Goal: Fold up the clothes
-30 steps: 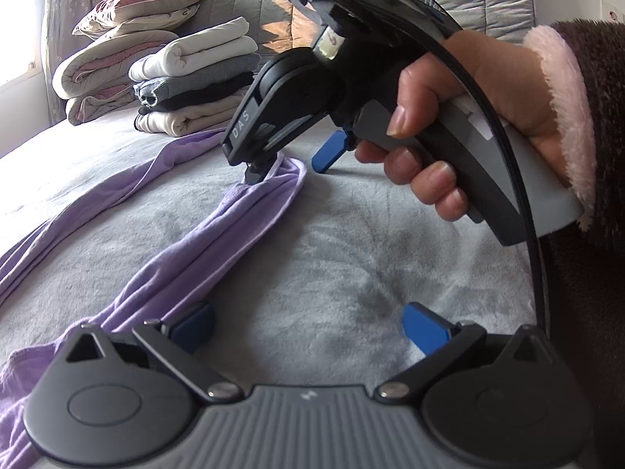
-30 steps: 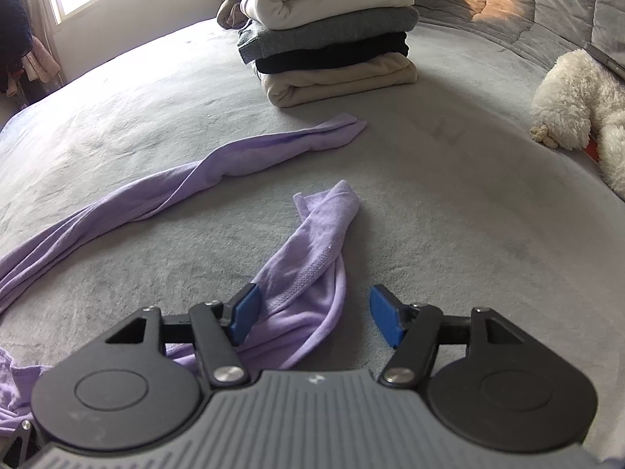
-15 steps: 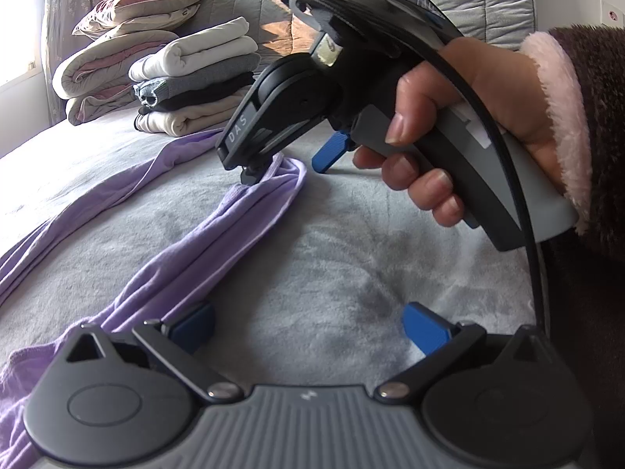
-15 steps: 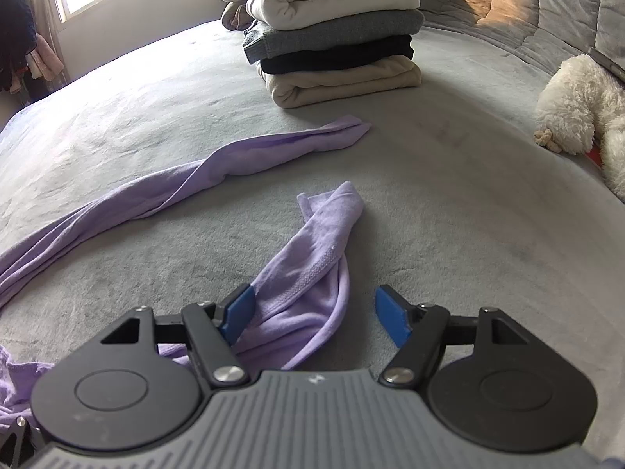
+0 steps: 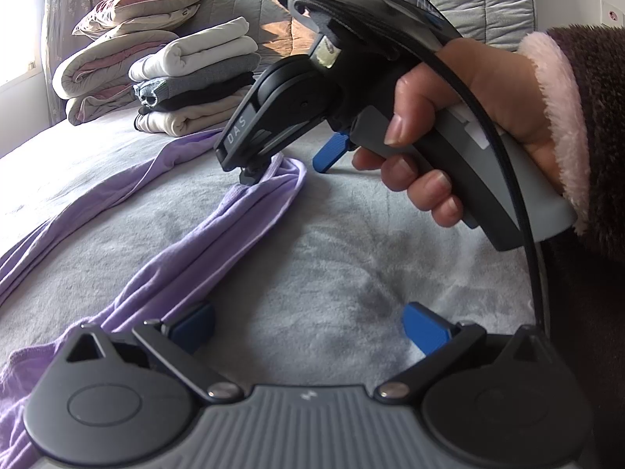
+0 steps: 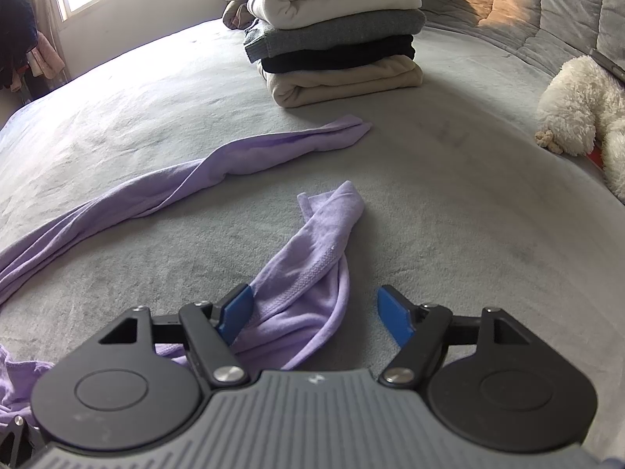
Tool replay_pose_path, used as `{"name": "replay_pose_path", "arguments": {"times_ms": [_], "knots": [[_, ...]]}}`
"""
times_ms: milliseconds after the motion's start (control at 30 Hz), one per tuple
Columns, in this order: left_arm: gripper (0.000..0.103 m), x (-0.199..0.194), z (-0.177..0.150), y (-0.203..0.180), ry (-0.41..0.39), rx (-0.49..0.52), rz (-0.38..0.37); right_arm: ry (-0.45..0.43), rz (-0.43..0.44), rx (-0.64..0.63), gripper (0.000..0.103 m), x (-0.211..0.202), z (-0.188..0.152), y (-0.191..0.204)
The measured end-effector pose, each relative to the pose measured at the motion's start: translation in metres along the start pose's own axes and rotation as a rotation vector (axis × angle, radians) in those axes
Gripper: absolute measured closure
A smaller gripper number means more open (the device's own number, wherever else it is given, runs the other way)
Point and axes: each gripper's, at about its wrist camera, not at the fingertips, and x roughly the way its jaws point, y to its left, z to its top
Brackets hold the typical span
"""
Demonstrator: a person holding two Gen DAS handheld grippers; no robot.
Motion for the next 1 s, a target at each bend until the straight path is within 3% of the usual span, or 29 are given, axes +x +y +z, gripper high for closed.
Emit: {"name": "replay_pose_path", "arguments": {"times_ms": [1000], "knots": [[0.0, -0.0001, -0.0003, 0.0, 0.0, -0.001, 0.001, -0.003, 0.005, 0.005, 0.027, 0.0022, 0.0004, -0.0016]]}}
